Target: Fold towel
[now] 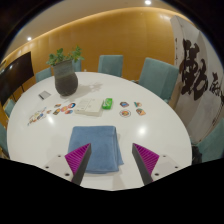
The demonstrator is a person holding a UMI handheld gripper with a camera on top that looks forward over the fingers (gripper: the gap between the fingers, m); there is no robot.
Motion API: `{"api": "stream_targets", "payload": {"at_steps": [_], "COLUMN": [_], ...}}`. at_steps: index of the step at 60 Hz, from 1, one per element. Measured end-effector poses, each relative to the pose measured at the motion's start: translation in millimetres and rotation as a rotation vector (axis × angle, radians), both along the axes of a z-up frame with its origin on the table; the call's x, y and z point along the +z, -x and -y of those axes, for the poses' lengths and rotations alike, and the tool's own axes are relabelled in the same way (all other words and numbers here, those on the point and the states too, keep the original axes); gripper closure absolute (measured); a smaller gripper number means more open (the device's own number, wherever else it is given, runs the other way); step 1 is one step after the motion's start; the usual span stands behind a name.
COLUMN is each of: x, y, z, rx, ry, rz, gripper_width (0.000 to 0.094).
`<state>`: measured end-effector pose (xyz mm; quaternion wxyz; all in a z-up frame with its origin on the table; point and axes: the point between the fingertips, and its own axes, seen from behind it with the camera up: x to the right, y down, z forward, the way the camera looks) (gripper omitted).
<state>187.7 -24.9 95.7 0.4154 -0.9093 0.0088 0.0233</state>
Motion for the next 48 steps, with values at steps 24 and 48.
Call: {"api": "stream_targets", "payload": {"at_steps": [24,48], "x": [131,159], "y": [65,91], "z": [165,276], "rx": [0.062,0.076], "ry": [-0.102,-0.109], "rz": [0.105,0.147], "gripper_width": [0.0068,0.0064]}}
